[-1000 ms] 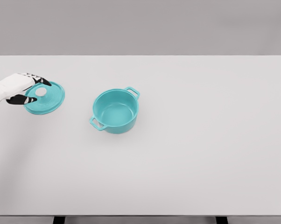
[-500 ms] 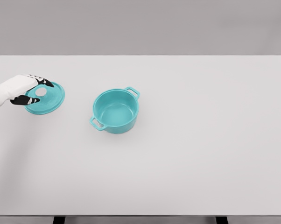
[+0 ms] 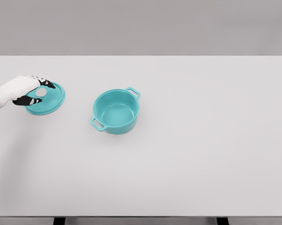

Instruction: Cover the pot with left arm

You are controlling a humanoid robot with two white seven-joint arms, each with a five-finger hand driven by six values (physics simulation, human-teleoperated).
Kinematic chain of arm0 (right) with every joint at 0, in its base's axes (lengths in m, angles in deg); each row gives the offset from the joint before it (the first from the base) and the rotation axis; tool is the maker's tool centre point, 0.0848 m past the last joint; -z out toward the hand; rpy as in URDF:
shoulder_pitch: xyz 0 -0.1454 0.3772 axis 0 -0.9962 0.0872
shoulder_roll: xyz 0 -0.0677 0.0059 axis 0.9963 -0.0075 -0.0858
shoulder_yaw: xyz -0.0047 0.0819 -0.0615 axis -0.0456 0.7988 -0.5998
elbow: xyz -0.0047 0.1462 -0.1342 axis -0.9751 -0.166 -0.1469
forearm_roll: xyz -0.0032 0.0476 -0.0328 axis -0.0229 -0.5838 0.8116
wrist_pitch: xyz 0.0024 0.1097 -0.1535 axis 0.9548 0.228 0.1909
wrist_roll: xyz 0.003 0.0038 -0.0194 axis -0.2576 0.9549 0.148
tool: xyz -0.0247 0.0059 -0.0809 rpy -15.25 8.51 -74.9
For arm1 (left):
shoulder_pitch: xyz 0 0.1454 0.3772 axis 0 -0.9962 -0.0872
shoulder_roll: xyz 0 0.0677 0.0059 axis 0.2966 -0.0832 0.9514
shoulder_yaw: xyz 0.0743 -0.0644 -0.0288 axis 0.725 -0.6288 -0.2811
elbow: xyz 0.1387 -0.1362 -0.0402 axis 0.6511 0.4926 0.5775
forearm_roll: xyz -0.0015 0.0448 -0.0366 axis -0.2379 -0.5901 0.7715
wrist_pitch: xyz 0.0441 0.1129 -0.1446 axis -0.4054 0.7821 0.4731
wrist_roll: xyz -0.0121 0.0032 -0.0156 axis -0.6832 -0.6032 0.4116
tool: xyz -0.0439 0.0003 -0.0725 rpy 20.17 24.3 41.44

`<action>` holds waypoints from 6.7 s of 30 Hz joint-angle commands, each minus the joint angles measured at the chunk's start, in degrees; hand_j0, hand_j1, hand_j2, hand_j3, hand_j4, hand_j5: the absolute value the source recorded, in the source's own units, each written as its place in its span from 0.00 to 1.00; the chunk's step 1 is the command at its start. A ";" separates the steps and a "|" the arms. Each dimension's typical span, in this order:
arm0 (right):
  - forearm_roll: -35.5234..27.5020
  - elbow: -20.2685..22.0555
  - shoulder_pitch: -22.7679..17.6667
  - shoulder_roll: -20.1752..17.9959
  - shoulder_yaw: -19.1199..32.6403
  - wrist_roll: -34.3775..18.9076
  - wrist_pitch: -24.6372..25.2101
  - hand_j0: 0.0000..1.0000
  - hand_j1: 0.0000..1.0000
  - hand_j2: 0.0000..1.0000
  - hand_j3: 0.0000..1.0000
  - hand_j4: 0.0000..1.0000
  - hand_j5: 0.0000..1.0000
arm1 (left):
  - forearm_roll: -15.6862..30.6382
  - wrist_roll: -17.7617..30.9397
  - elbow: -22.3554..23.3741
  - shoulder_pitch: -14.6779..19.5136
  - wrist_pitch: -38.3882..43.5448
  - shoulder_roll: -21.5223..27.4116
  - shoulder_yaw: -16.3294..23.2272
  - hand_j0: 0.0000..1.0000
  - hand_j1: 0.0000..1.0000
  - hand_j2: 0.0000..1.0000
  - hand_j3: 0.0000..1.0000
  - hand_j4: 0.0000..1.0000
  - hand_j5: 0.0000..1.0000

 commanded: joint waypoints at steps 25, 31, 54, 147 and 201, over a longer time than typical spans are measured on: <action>0.00 0.03 0.00 0.00 0.00 -0.01 0.00 1.00 1.00 1.00 1.00 1.00 1.00 | -0.23 -0.03 1.80 0.44 0.08 -0.43 -0.06 0.65 0.65 0.65 0.65 0.65 0.65; 0.00 -0.06 0.00 0.00 0.00 -0.01 0.00 1.00 1.00 1.00 1.00 1.00 1.00 | -0.23 -0.03 2.50 0.70 0.08 -0.43 -0.06 0.64 0.64 0.64 0.64 0.64 0.64; 0.00 -0.06 0.00 0.00 0.00 -0.01 0.00 1.00 1.00 1.00 1.00 1.00 1.00 | -0.06 -0.12 2.15 0.88 0.08 -0.34 -0.15 0.51 0.51 0.51 0.51 0.51 0.51; 0.00 0.03 0.00 0.00 0.00 -0.01 0.00 1.00 1.00 1.00 1.00 1.00 1.00 | 1.09 -10.13 -30.99 -1.76 0.08 -0.43 15.67 0.47 0.47 0.47 0.47 0.47 0.47; 0.00 0.03 0.00 0.00 0.00 -0.01 0.00 1.00 1.00 1.00 1.00 1.00 1.00 | 0.12 -10.05 -29.23 -2.20 0.08 -2.01 16.11 0.66 0.66 0.66 0.66 0.66 0.66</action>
